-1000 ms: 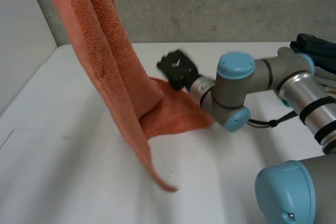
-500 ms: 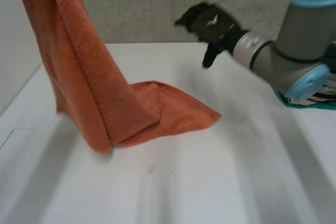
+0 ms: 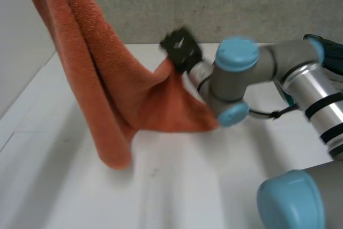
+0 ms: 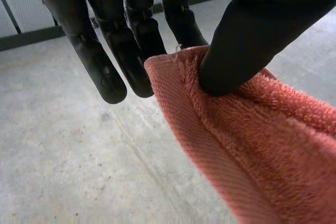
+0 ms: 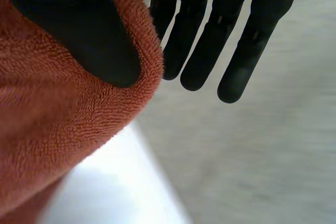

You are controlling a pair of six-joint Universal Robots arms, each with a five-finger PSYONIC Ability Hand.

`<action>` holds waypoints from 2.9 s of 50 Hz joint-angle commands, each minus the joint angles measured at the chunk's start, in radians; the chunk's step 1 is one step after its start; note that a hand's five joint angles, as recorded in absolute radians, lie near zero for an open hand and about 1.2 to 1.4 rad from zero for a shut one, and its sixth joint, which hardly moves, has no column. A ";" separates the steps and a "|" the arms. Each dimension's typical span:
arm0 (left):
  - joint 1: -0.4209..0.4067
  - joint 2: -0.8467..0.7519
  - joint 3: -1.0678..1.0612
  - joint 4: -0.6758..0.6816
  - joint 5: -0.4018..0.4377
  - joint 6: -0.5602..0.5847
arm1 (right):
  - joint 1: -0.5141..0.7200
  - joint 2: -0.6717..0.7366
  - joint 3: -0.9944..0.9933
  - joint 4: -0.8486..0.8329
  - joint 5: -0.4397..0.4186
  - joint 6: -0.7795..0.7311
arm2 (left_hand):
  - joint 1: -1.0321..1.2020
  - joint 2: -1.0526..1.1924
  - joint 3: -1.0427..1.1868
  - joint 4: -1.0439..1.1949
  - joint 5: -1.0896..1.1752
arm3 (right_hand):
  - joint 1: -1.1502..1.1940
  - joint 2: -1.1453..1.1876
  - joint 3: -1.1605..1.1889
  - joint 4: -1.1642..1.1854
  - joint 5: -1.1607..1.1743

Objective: Fold the laundry.

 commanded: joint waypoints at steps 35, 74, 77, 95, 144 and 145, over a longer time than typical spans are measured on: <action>-0.050 -0.574 -0.119 -0.162 -0.179 0.346 | -0.228 -0.838 1.308 0.045 0.163 -0.143 | 0.237 0.195 0.201 0.191 0.242 | -0.928 -0.982 -0.991 -1.001 -0.949; -0.042 -0.393 -0.327 -0.164 -0.179 0.346 | -0.388 -0.819 1.440 0.072 0.132 0.626 | 0.237 0.195 0.201 0.191 0.242 | -0.770 -0.824 -0.832 -0.842 -0.790; -0.042 -0.395 -0.327 -0.164 -0.179 0.344 | -0.381 -0.765 1.430 0.049 0.141 0.627 | 0.237 0.195 0.201 0.191 0.242 | -0.758 -0.812 -0.820 -0.831 -0.778; 0.005 -0.307 -0.275 -0.188 -0.179 0.344 | -0.375 -0.976 1.422 -0.025 0.236 0.069 | 0.237 0.195 0.201 0.191 0.242 | 0.274 0.221 0.212 0.202 0.254; -0.006 -0.936 0.722 0.245 -0.434 0.481 | -0.306 -0.572 0.359 -0.407 0.158 0.080 | 0.237 0.195 0.201 0.191 0.242 | 0.274 0.221 0.212 0.202 0.254; -0.006 -0.933 0.725 0.241 -0.439 0.470 | -0.306 -0.575 0.368 -0.410 0.158 0.078 | 0.237 0.195 0.201 0.191 0.242 | 0.274 0.221 0.212 0.202 0.254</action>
